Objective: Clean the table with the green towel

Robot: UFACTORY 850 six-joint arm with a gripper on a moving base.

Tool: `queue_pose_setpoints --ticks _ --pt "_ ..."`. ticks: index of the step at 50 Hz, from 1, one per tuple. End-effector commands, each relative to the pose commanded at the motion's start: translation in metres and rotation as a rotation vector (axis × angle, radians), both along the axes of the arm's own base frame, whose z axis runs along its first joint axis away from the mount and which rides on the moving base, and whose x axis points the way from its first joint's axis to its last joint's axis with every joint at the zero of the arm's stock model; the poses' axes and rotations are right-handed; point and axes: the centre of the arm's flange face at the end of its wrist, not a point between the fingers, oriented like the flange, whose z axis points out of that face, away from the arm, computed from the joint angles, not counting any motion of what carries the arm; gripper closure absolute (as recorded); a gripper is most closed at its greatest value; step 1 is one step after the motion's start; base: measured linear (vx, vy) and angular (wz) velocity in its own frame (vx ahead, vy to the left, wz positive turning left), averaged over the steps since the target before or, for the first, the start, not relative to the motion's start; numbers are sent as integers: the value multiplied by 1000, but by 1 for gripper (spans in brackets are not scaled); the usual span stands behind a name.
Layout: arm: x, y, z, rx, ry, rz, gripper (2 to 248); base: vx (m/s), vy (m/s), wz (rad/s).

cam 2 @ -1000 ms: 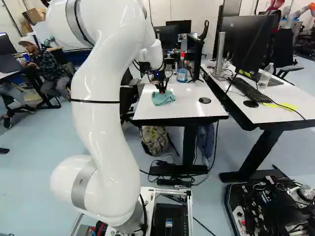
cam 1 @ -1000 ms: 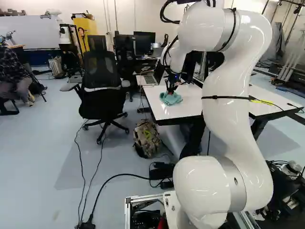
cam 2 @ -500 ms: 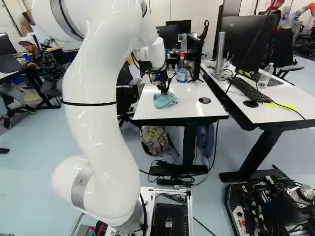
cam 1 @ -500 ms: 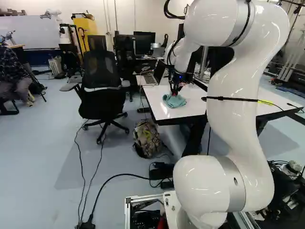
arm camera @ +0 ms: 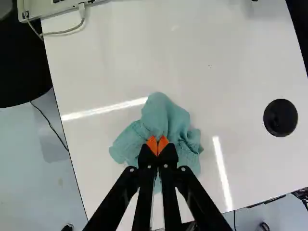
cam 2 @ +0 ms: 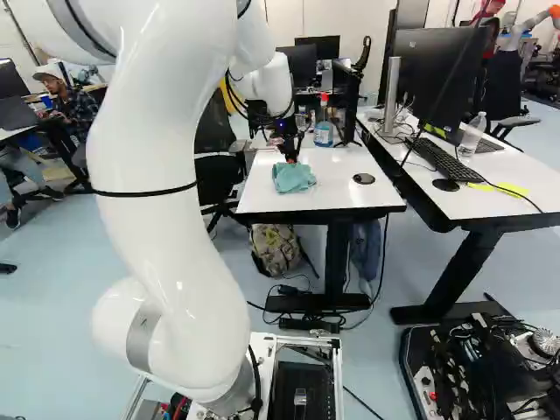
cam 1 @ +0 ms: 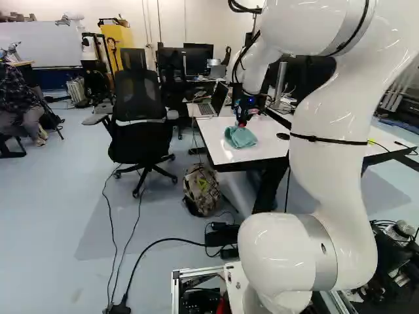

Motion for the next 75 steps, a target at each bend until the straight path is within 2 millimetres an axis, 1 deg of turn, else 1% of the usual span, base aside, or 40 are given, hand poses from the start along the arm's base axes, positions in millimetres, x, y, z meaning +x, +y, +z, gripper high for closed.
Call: queue_pose_setpoints --ticks 14,24,39,48,69,75 --pt "-32 1 19 -3 -20 -7 229 0 0 0" --pt "-51 5 20 -2 -13 -7 229 0 0 0" --pt "-78 18 20 -1 -4 11 229 0 0 0" --pt "-82 24 20 -1 -3 20 229 0 0 0" --pt "-82 24 20 -1 -3 20 229 0 0 0" --pt "-83 22 24 -2 -12 17 229 0 0 0"
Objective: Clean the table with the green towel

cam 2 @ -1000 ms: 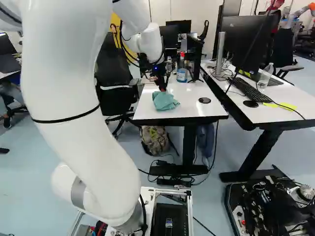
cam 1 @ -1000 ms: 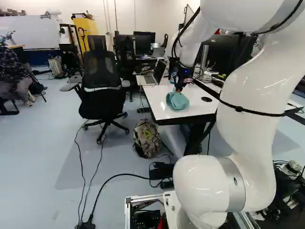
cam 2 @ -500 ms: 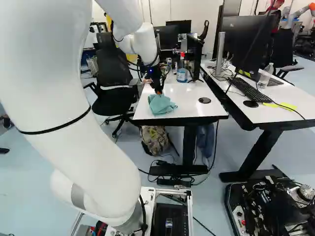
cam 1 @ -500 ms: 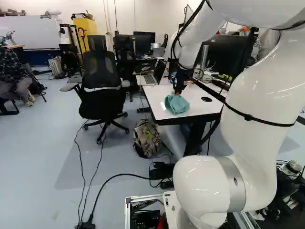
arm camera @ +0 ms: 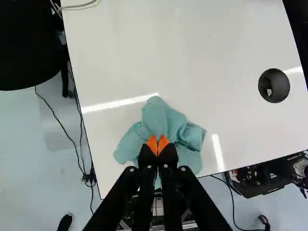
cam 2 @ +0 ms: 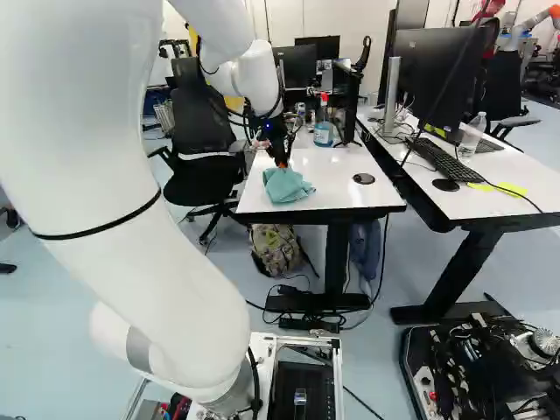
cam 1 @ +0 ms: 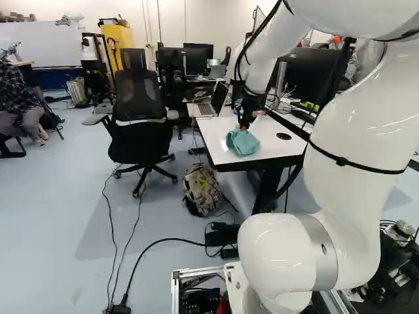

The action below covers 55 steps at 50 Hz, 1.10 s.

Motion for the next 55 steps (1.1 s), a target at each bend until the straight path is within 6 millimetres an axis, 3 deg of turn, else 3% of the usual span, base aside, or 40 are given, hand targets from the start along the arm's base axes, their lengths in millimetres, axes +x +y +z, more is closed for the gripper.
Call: queue_pose_setpoints --ticks 55 --pt "6 -90 65 -31 -133 -168 229 0 0 0"
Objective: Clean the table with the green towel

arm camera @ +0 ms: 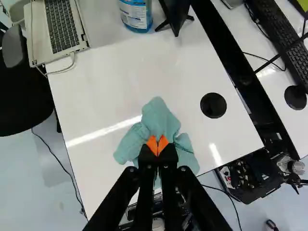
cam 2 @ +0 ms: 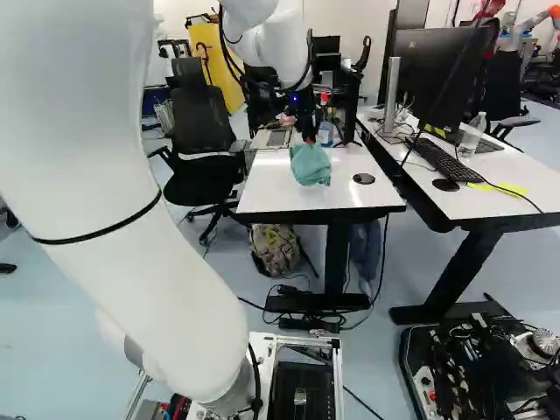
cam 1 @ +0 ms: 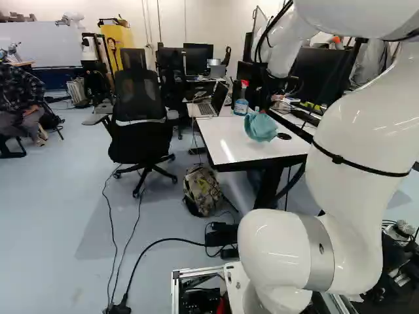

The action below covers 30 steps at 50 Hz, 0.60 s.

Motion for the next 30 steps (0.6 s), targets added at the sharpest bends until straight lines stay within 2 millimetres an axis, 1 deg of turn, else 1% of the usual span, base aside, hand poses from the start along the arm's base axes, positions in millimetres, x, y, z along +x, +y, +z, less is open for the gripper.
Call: queue_pose_setpoints --ticks 30 --pt "10 -55 0 -2 -6 -88 229 0 0 0"
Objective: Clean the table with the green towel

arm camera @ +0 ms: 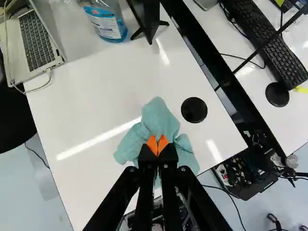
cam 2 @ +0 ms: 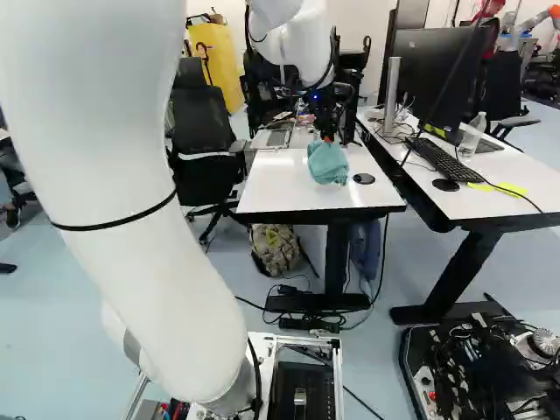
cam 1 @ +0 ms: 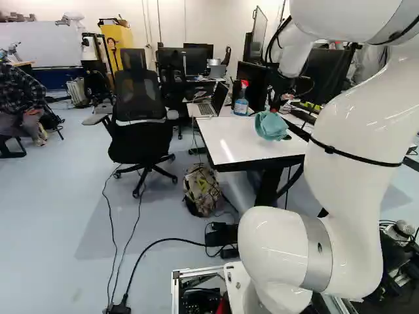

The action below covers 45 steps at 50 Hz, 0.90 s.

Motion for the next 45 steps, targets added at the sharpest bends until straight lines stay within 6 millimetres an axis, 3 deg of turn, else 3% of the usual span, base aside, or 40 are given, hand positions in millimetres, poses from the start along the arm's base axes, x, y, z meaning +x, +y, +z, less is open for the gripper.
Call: queue_pose_setpoints --ticks 24,33,34,39,40,44,45 --pt "7 -44 -1 -3 -7 -65 229 0 0 0" --pt "7 -51 -1 -4 -9 -76 220 0 0 0" --pt "7 -51 -1 -4 -9 -76 188 0 0 0" --pt "7 -51 -1 -4 -9 -76 188 0 0 0" --pt "7 -51 -1 -4 -9 -76 151 0 0 0" --pt "7 -51 -1 -4 -9 -76 151 0 0 0" --pt "7 -51 -1 -4 -9 -76 116 0 0 0"
